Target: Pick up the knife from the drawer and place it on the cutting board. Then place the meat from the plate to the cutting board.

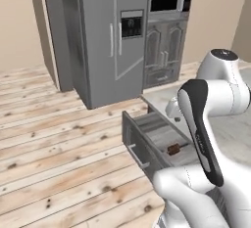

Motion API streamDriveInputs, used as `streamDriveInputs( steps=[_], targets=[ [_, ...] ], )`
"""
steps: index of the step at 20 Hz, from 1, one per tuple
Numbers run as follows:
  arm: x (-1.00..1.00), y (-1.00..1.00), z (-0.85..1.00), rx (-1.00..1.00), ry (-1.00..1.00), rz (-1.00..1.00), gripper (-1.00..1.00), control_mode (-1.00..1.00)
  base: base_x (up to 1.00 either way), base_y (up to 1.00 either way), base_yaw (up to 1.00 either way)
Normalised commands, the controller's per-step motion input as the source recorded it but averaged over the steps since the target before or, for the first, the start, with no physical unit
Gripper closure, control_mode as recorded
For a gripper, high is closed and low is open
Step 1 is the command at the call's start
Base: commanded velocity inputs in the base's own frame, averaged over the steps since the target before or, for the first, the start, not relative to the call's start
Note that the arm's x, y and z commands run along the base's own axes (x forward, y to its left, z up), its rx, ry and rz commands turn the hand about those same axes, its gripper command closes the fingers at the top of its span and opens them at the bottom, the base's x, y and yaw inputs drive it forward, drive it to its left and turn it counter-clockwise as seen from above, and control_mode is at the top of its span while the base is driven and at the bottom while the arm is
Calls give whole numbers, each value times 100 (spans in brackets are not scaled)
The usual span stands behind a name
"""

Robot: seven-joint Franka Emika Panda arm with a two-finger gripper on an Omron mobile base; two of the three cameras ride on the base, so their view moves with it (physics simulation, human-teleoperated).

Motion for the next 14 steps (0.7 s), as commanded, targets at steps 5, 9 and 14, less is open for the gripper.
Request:
streamDriveInputs(
  steps=[5, 9, 14],
  targets=[
    [0, 0, 0, 0, 0, 0, -100, 100, 5, -38, 30],
    [0, 0, 0, 0, 0, 0, -100, 100, 0, -47, 21],
    [0, 0, 0, 0, 0, 0, -100, 100, 0, -39, 16]
  ],
)
